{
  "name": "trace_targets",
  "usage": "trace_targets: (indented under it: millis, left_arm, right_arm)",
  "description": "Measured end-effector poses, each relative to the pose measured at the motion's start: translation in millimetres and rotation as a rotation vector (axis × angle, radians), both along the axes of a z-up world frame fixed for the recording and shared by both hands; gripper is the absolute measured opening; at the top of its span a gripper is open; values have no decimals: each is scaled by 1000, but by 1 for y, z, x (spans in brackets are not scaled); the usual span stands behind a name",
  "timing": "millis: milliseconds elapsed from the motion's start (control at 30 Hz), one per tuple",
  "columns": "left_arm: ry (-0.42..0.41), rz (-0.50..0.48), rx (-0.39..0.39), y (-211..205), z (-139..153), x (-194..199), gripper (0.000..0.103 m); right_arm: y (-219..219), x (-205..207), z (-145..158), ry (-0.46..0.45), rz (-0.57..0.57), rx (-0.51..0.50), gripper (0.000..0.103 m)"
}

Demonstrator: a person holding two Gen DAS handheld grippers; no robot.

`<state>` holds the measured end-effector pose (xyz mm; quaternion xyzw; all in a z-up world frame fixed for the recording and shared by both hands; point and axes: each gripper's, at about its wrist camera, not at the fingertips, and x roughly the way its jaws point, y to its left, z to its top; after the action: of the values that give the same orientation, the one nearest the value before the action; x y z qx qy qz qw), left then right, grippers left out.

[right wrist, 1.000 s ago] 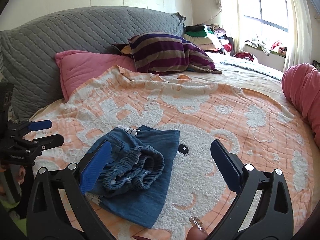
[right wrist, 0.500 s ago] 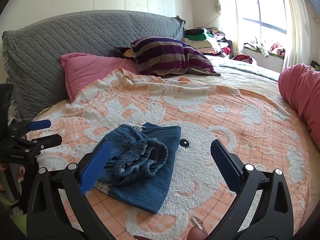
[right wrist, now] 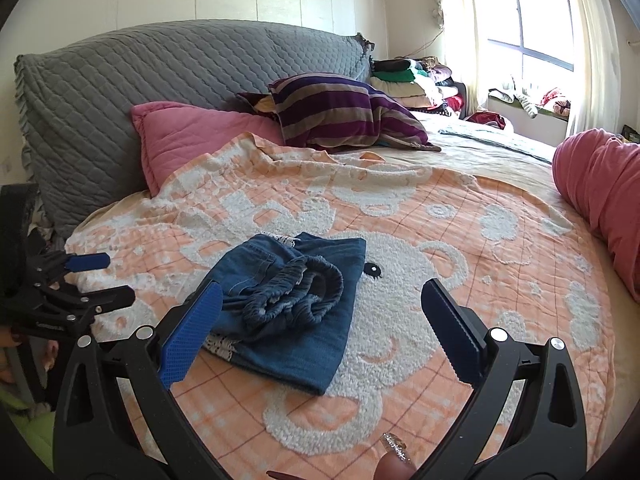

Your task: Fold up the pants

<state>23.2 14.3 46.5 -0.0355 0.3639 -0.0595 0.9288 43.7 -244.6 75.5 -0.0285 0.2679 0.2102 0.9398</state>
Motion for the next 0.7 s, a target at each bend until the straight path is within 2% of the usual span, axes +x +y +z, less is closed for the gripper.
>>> trace_targets:
  millis: [333, 700]
  left_arm:
    - [5, 2, -20, -3, -3, -15, 98]
    - [76, -29, -1, -17, -31, -23, 98]
  right_arm:
    - [-5, -14, -4, 4, -19, 11, 94]
    - [-1, -32, -36, 104, -37, -23, 94]
